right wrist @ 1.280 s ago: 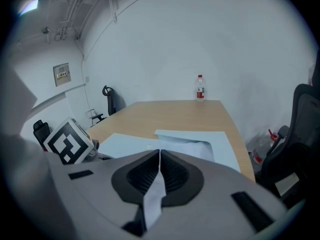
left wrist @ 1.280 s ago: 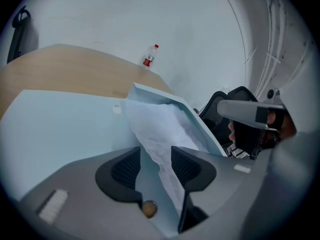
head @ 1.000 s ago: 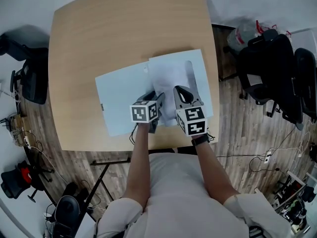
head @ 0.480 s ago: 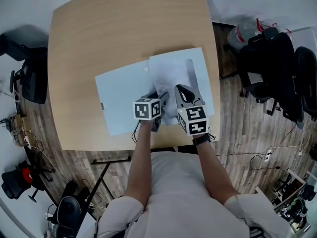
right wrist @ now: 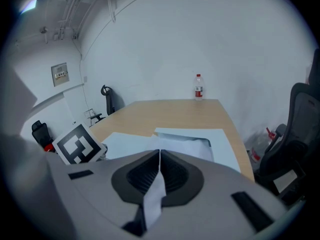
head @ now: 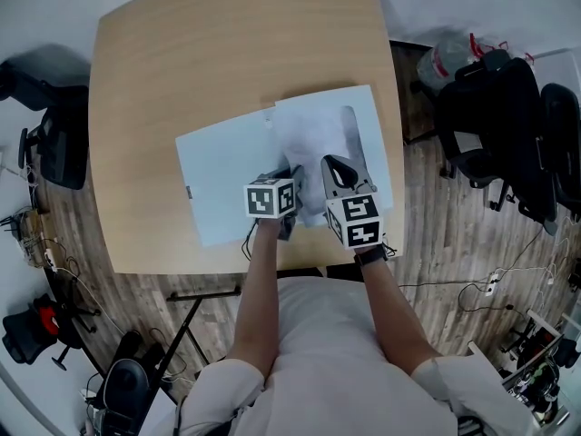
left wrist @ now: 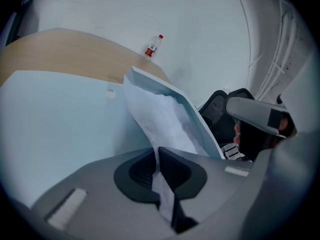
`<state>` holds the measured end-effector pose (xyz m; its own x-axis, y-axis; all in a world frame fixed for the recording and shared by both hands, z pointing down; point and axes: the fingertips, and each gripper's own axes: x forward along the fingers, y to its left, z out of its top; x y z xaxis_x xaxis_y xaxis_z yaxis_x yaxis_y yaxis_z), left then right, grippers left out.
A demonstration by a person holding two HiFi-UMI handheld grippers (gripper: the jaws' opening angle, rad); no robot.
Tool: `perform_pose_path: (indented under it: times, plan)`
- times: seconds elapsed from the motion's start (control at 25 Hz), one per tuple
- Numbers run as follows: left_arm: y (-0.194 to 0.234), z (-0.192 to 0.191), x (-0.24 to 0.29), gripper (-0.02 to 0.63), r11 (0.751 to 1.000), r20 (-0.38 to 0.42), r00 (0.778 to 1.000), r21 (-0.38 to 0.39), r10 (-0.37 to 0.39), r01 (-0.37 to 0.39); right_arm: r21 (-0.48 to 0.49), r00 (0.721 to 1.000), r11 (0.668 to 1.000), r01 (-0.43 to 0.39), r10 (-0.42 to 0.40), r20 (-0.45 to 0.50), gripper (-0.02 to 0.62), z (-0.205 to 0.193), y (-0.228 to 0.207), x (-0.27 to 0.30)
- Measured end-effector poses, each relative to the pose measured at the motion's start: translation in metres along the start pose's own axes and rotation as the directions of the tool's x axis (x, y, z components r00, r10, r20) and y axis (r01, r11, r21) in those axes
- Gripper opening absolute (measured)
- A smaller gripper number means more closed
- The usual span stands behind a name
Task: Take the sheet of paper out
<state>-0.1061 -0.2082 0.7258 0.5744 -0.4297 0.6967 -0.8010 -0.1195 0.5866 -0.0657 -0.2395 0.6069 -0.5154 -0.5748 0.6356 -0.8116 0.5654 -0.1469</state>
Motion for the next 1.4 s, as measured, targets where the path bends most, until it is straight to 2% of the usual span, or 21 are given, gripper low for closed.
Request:
perform_pose_path:
  times: [0.52, 0.84, 1.08, 1.4]
  plan:
    - [0.007, 0.001, -0.013, 0.009, 0.999, 0.012, 1.0, -0.032, 0.023, -0.022, -0.021, 1.0, 1.0, -0.012, 0.012, 0.013, 0.014, 0.004, 0.003, -0.005]
    - [0.006, 0.014, -0.034, 0.009, 0.997, 0.085, 0.996, -0.076, 0.032, -0.025, -0.025, 0.999, 0.999, -0.028, 0.029, 0.035, 0.014, 0.008, 0.005, -0.008]
    - [0.004, 0.017, -0.047, 0.009, 0.996, 0.1, 0.992, -0.038, 0.079, -0.075, -0.032, 0.997, 0.999, -0.041, 0.043, 0.063, 0.014, 0.016, 0.006, -0.014]
    - [0.008, 0.016, -0.074, 0.009, 0.99, 0.151, 0.979, -0.051, 0.136, -0.13, -0.061, 0.992, 0.995, -0.075, 0.08, 0.096, 0.014, 0.028, 0.019, -0.022]
